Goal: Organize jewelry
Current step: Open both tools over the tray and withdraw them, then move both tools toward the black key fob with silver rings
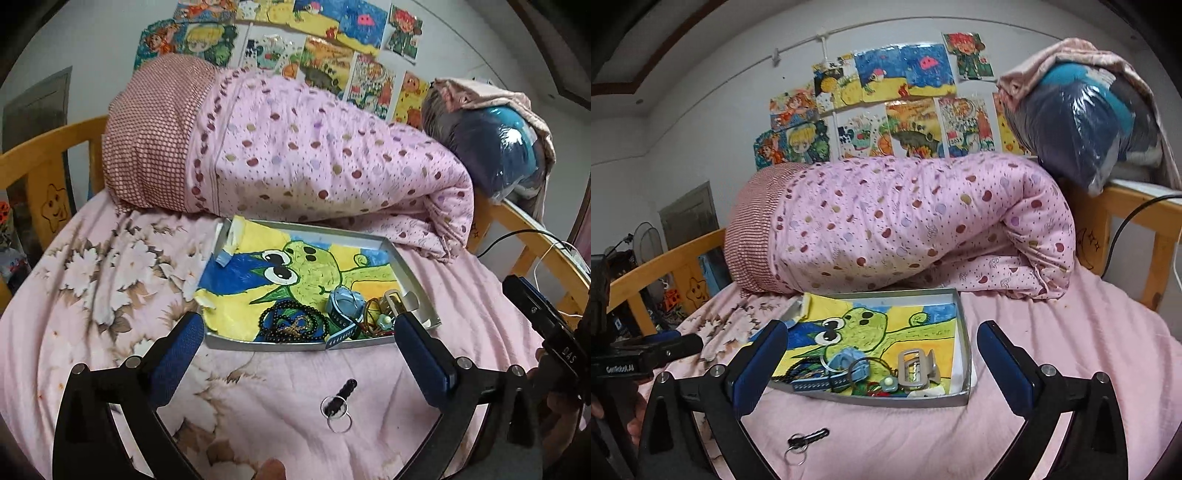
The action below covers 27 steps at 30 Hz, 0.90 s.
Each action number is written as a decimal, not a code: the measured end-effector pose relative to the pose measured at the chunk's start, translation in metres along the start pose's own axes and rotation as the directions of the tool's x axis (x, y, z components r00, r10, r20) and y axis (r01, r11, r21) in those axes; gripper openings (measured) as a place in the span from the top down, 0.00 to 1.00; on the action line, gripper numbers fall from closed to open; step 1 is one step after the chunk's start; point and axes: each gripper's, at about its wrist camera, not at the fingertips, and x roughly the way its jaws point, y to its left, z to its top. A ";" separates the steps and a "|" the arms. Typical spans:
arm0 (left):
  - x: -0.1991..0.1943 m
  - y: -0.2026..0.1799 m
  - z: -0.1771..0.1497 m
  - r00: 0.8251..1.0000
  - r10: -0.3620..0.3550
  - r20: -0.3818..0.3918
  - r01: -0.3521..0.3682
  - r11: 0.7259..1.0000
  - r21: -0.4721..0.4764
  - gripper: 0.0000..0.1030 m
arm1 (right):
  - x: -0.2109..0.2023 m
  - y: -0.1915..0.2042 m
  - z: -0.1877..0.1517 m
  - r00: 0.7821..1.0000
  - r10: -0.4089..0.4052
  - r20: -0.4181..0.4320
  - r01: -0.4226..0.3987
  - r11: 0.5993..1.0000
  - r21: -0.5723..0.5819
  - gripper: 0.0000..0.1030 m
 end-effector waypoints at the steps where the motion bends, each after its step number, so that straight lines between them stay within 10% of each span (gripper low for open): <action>1: -0.005 0.001 -0.001 1.000 -0.001 0.005 0.001 1.000 -0.001 0.02 | -0.005 0.003 -0.001 1.000 0.005 -0.002 -0.005 1.000 -0.007 0.00; 16: -0.068 0.023 -0.025 0.999 0.013 0.048 -0.013 1.000 -0.002 0.02 | -0.049 0.038 -0.030 0.993 0.009 -0.121 -0.018 0.997 -0.075 0.00; 27: -0.065 0.030 -0.070 0.998 0.022 -0.060 -0.019 0.998 0.062 0.02 | -0.033 0.030 -0.054 0.967 -0.007 -0.255 -0.007 0.998 -0.056 0.00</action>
